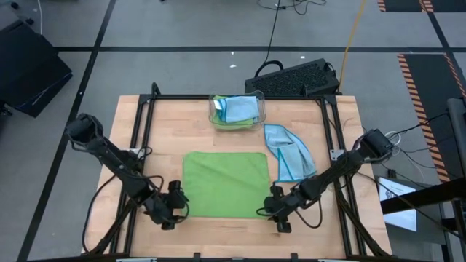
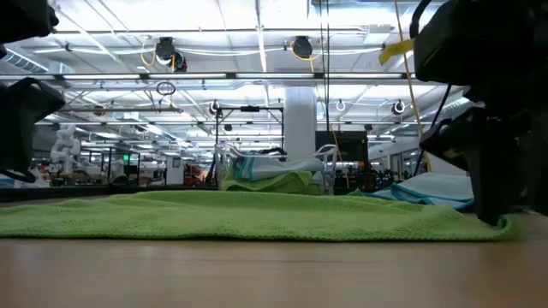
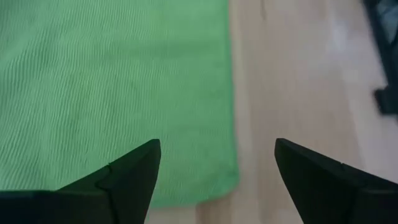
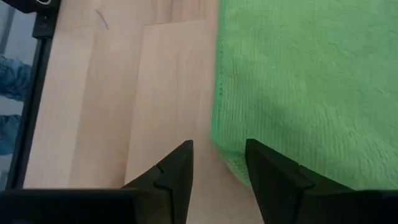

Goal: Fold microfiber towels
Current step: Fold the green microfiber cloth

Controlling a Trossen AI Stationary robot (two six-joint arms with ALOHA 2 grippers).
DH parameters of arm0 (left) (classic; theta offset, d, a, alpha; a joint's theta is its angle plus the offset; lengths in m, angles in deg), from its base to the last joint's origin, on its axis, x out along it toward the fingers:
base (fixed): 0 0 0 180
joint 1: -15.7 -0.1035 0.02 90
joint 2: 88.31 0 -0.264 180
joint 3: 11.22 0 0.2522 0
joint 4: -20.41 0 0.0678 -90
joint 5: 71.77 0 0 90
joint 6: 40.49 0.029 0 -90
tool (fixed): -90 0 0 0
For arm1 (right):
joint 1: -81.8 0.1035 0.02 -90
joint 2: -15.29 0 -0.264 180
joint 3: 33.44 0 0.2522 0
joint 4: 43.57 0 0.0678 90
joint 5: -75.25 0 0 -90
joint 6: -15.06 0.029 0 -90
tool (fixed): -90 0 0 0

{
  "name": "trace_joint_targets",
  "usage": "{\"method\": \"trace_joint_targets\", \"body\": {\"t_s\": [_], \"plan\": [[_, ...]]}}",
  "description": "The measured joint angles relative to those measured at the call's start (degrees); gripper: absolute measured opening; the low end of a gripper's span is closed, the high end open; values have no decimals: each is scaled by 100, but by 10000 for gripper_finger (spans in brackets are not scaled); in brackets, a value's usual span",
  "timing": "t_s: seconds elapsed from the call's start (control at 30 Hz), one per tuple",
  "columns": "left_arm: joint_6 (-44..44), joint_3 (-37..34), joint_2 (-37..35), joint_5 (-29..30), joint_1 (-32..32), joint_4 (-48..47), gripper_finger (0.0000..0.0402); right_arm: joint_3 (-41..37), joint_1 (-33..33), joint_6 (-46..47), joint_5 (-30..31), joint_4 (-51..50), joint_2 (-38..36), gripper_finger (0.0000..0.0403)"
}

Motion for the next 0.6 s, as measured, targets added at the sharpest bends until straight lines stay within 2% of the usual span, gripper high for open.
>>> {"method": "trace_joint_targets", "body": {"t_s": [0.13, 0.4, 0.5, 0.6], "plan": [[-127, 0, 0, -16, 130, -322, 321, 0, -37, 3, 3, 223, 99, 141], [175, 4, 84, -306, 260, -59, 321, 0, 2, 14, 4, 271, 101, 145], [520, 3, 209, -306, 321, -83, 317, 0, 0, -11, -9, 266, 101, 161], [976, 2, 379, -308, 334, -89, 295, 0, -1, -82, 10, 266, 101, 187]]}}
